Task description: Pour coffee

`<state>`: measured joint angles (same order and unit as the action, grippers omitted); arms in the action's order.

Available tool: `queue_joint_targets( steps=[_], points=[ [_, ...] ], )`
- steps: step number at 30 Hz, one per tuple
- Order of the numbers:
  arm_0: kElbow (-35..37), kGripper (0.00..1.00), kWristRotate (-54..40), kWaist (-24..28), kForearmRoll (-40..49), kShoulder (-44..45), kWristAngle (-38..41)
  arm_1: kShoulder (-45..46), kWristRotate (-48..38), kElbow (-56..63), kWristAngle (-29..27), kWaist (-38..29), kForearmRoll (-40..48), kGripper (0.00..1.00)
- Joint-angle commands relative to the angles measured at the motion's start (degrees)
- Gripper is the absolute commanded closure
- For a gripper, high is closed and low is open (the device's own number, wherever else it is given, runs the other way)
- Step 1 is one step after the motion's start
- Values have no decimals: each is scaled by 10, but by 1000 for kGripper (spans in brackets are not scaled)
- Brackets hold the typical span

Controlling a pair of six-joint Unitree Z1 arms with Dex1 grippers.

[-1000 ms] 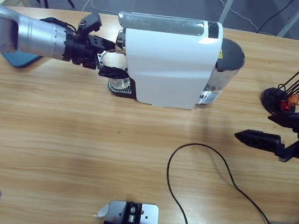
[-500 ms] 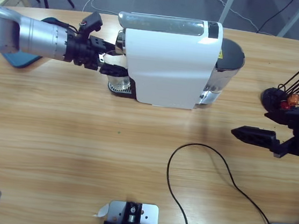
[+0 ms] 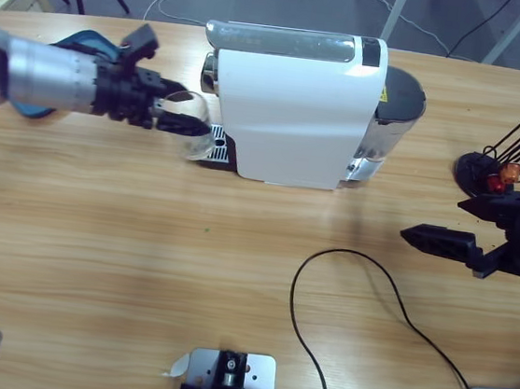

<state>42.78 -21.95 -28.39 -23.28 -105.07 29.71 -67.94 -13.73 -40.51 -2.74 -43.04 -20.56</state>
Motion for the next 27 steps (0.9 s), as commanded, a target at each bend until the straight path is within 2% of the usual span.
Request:
queue_joint_targets(
  steps=[1,3,5,11,13,16,22,27],
  points=[
    [-38,1000,138,73,2,109,-184,11,-7,15,7,-6,4,0],
    [-37,1000,199,114,2,112,-231,15,-7,15,7,-6,3,0],
    [-34,1000,229,158,2,104,-241,21,-7,15,5,-6,3,0],
    [-9,1000,230,230,-1,45,-243,16,-7,15,2,-6,3,0],
    [-6,1000,229,249,-34,10,-243,14,-7,15,3,-6,3,0],
    [14,1000,229,263,-70,-33,-243,16,-7,14,-5,-6,1,0],
    [71,1000,221,271,-71,-84,-238,3,-7,16,-24,-6,0,0],
    [84,1000,165,273,-70,-115,-227,-8,-7,15,-25,-6,0,0]
  ],
)
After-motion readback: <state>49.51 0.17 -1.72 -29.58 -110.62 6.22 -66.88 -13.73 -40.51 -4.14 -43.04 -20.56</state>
